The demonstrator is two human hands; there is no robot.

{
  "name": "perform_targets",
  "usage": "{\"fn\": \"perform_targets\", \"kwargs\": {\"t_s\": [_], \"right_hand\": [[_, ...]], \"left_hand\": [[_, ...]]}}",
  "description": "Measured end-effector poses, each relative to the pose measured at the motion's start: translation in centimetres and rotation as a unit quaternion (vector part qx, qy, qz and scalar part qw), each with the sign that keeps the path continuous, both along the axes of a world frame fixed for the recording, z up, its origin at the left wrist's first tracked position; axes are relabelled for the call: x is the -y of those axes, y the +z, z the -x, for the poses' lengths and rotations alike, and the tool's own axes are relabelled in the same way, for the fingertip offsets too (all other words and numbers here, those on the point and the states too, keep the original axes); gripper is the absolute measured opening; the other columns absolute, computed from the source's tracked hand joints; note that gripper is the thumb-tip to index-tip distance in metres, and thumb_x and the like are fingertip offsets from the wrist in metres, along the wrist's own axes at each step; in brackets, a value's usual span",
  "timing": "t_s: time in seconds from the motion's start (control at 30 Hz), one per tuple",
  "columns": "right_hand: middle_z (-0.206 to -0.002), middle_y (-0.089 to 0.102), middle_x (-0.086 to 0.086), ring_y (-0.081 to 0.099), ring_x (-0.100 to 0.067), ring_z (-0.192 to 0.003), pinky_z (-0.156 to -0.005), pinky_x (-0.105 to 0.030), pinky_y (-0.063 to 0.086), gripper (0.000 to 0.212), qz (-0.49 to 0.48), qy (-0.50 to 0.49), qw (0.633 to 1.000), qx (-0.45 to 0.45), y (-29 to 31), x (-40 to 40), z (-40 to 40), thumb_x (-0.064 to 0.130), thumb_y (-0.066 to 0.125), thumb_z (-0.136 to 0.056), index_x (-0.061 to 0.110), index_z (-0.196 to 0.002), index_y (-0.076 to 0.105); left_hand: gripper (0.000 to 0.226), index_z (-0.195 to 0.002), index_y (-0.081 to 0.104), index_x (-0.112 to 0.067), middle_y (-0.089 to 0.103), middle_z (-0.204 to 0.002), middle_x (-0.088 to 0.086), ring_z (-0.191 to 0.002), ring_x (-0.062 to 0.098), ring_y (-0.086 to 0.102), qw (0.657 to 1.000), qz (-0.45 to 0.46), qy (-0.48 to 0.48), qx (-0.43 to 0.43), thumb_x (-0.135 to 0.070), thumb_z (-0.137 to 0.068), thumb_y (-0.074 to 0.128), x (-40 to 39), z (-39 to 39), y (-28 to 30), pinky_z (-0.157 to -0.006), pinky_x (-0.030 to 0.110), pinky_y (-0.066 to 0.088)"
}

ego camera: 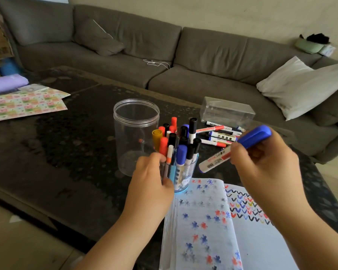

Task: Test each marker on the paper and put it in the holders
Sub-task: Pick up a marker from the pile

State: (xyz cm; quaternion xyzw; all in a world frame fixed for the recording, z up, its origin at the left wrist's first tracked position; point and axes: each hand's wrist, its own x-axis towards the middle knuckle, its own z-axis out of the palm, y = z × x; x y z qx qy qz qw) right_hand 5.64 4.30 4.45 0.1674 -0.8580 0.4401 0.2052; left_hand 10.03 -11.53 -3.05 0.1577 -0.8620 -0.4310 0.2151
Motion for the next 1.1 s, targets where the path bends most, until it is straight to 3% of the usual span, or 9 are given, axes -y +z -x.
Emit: {"fn": "perform_targets", "kwargs": {"t_s": [0.17,0.33,0.4,0.5,0.63,0.73,0.93,1.1], "right_hand": [[-0.073,0.066,-0.006,0.066,-0.026,-0.071,-0.069,-0.049,0.055,0.008,0.053,0.071,0.995,-0.046,1.5,1.3,-0.5,0.035,0.057,-0.08,0.03,-0.081,0.051],[-0.068,0.063,0.01,0.062,-0.001,-0.067,-0.059,-0.011,0.045,0.011,-0.036,0.095,0.994,-0.05,2.3,3.7,2.0,0.031,0.06,-0.085,0.028,-0.08,0.052],[-0.066,0.059,0.012,0.057,-0.001,-0.061,-0.057,-0.005,0.04,0.011,-0.098,0.093,0.991,-0.024,2.1,4.5,3.0,0.03,0.063,-0.086,0.025,-0.081,0.053],[-0.07,0.058,0.011,0.055,-0.005,-0.061,-0.053,-0.01,0.04,0.013,-0.151,0.096,0.983,0.041,1.9,5.2,4.1,0.032,0.063,-0.086,0.021,-0.088,0.057],[-0.076,0.064,0.003,0.056,-0.006,-0.057,-0.051,-0.017,0.041,0.02,-0.152,0.107,0.976,0.109,2.4,5.1,5.0,0.036,0.066,-0.084,0.019,-0.095,0.065],[-0.073,0.066,0.003,0.054,-0.002,-0.048,-0.045,-0.012,0.039,0.018,-0.191,0.129,0.968,0.096,3.3,5.0,5.0,0.035,0.069,-0.082,0.02,-0.09,0.067],[-0.081,0.07,-0.001,0.065,-0.015,-0.075,-0.067,-0.023,0.05,0.018,-0.208,0.129,0.967,0.075,3.7,4.9,4.8,0.029,0.07,-0.081,0.018,-0.094,0.068],[-0.081,0.069,0.0,0.064,-0.015,-0.073,-0.065,-0.024,0.05,0.016,-0.206,0.135,0.968,0.056,3.7,4.8,4.6,0.024,0.07,-0.079,0.017,-0.092,0.066]], "left_hand": [[0.031,-0.106,0.042,-0.025,0.04,-0.106,-0.01,-0.082,0.005,0.048,1.0,-0.009,0.027,-0.006,-0.01,-0.086,0.06,-0.6,0.2,0.2,-0.057,0.008,0.04],[0.034,-0.108,0.04,-0.025,0.039,-0.106,-0.008,-0.073,0.005,0.046,0.999,-0.026,0.029,0.001,-0.009,-0.085,0.06,-0.5,0.5,0.1,-0.055,0.009,0.039],[0.033,-0.106,0.04,-0.026,0.04,-0.104,-0.008,-0.073,0.006,0.047,0.999,-0.032,0.028,0.006,-0.01,-0.085,0.06,-0.5,0.5,0.1,-0.055,0.008,0.04],[0.03,-0.103,0.04,-0.027,0.04,-0.096,-0.012,-0.073,0.002,0.048,0.998,-0.053,0.033,-0.002,-0.012,-0.086,0.06,-0.2,0.6,0.1,-0.058,0.003,0.041],[0.023,-0.108,0.048,-0.028,0.042,-0.091,-0.015,-0.075,0.001,0.049,0.998,-0.057,0.033,-0.008,-0.018,-0.09,0.057,0.3,1.0,0.1,-0.056,0.009,0.04],[0.022,-0.112,0.053,-0.027,0.042,-0.091,-0.015,-0.076,0.001,0.049,0.998,-0.051,0.032,-0.009,-0.019,-0.091,0.055,0.5,1.1,0.0,-0.057,0.009,0.04],[0.017,-0.104,0.053,-0.029,0.046,-0.102,-0.014,-0.088,0.002,0.053,0.996,-0.064,0.027,-0.05,-0.017,-0.091,0.055,0.7,1.1,0.2,-0.063,0.006,0.042],[0.025,-0.108,0.053,-0.027,0.053,-0.103,-0.019,-0.093,-0.003,0.05,0.995,-0.078,0.016,-0.06,-0.008,-0.094,0.047,0.9,1.1,0.5,-0.066,0.0,0.038]]}}
